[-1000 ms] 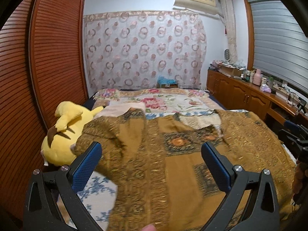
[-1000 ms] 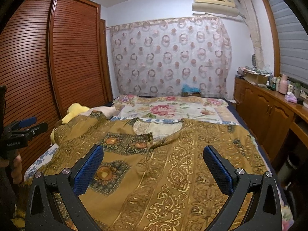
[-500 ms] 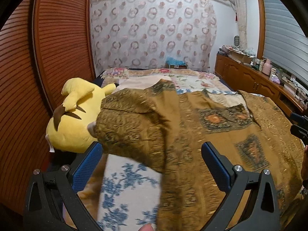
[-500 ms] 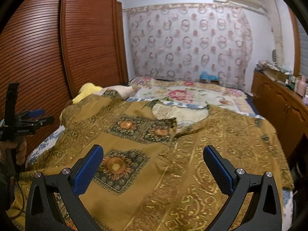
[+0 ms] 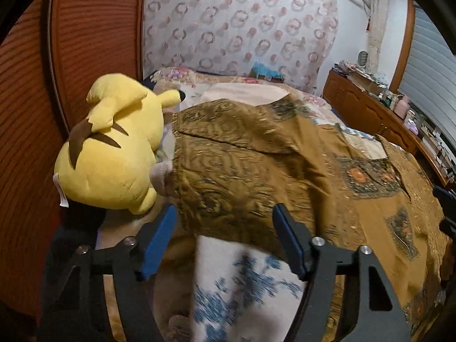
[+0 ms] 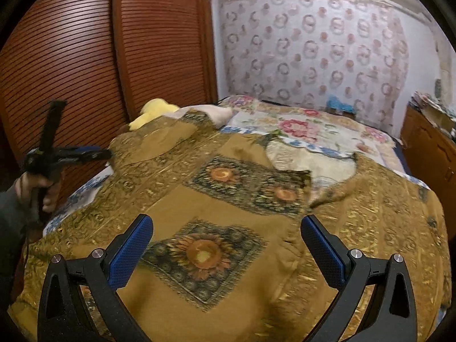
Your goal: Fold small clothes
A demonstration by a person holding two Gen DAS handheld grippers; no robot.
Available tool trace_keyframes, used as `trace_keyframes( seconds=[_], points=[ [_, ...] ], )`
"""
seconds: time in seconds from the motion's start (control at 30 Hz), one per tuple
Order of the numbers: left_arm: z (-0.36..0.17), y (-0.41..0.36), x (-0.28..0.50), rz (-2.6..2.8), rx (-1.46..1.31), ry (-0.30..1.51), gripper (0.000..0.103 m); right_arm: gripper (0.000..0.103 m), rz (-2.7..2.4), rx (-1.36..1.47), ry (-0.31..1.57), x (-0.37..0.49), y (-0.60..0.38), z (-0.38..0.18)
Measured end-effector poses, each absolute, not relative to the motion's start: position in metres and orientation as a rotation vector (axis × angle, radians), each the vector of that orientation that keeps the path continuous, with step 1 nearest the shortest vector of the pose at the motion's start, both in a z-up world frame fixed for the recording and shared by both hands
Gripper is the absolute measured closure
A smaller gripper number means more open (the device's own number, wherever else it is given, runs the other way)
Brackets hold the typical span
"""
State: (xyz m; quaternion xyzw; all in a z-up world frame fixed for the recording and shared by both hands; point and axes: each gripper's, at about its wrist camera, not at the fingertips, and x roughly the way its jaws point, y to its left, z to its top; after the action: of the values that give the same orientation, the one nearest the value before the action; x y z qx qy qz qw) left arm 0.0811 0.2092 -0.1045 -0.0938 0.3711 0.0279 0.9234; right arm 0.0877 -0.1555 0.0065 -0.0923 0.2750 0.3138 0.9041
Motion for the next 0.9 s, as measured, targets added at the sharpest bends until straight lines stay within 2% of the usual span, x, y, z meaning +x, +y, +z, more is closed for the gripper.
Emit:
trace_keyframes(
  seconds=[0.23, 0.3, 0.4, 0.47, 0.53, 0.9],
  points=[
    [-0.115, 0.218, 0.096, 0.046, -0.229, 0.81, 0.033, 0.0, 0.703, -0.217, 0.561, 0.08, -0.147, 0.004],
    [-0.116, 0.22, 0.098, 0.024, -0.249, 0.816, 0.037, 0.0, 0.711, -0.232, 0.554, 0.077, -0.148, 0.003],
    [-0.117, 0.221, 0.101, 0.0, -0.254, 0.824, 0.056, 0.0, 0.719, -0.227, 0.558, 0.074, -0.148, 0.001],
    [-0.117, 0.221, 0.102, -0.018, -0.258, 0.83, 0.084, 0.0, 0.72, -0.224, 0.558, 0.075, -0.147, 0.002],
    [-0.11, 0.215, 0.098, -0.031, -0.231, 0.813, 0.095, 0.0, 0.716, -0.225, 0.557, 0.075, -0.145, 0.002],
    [-0.047, 0.167, 0.096, -0.12, -0.123, 0.693, 0.097, 0.0, 0.692, -0.173, 0.55, 0.077, -0.158, 0.008]
  ],
)
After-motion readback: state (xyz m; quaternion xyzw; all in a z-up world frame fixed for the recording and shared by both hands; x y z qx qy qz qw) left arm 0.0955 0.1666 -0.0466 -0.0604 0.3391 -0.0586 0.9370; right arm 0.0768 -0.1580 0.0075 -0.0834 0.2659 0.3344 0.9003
